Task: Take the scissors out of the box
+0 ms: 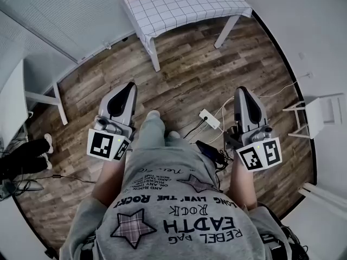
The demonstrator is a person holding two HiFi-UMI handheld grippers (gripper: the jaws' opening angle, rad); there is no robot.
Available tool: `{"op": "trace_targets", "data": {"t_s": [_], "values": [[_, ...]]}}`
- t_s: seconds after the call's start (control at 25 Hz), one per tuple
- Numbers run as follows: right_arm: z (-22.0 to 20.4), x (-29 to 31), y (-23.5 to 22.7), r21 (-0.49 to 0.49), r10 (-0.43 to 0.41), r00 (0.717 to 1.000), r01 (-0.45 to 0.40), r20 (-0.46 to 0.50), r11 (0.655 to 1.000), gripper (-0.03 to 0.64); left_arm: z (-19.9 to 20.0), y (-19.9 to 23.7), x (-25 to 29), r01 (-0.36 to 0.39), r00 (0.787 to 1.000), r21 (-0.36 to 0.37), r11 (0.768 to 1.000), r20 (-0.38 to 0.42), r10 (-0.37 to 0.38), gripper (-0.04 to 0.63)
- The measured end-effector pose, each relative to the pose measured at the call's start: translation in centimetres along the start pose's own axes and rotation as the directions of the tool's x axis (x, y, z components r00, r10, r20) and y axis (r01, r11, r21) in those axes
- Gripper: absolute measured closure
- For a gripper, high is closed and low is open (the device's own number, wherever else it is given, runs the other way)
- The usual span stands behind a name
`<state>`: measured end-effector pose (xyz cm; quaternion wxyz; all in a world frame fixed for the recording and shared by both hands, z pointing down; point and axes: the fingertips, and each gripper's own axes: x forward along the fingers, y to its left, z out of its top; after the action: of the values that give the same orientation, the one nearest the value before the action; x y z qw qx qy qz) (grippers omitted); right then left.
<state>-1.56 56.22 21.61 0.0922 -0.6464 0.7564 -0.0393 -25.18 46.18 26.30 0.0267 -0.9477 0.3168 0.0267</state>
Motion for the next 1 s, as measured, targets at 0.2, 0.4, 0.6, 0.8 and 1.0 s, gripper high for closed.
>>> {"op": "trace_targets", "data": {"t_s": [0.2,0.4,0.6,0.8,1.0], "values": [[0.1,0.7,-0.2,-0.006,-0.005,1.000,0.005,-0.003,1.000,0.601,0.0,0.6,1.1,0.025,1.000,-0.001,1.000,-0.002,-0.025,0.586],[0.2,2.5,-1.2,-0.019,0.002,1.000,-0.002,-0.026,1.000,0.601,0.0,1.5,3.0,0.046,0.999,0.009,0.999,-0.004,-0.046,0.586],[1.1,3.4,-2.7,-0.026,-0.010,0.999,0.009,-0.038,1.000,0.601,0.6,2.3,5.1,0.042,0.999,-0.005,0.999,-0.008,-0.042,0.586],[-0.7,9.6,-4.7,-0.028,-0.033,0.997,0.031,-0.064,0.999,0.601,-1.5,6.7,9.8,0.070,0.997,-0.025,0.997,-0.010,-0.071,0.586],[-0.1,15.7,-5.6,-0.044,-0.027,0.998,0.025,-0.056,0.999,0.601,-0.7,11.2,14.3,0.086,0.996,-0.012,0.996,0.011,-0.086,0.586]]}}
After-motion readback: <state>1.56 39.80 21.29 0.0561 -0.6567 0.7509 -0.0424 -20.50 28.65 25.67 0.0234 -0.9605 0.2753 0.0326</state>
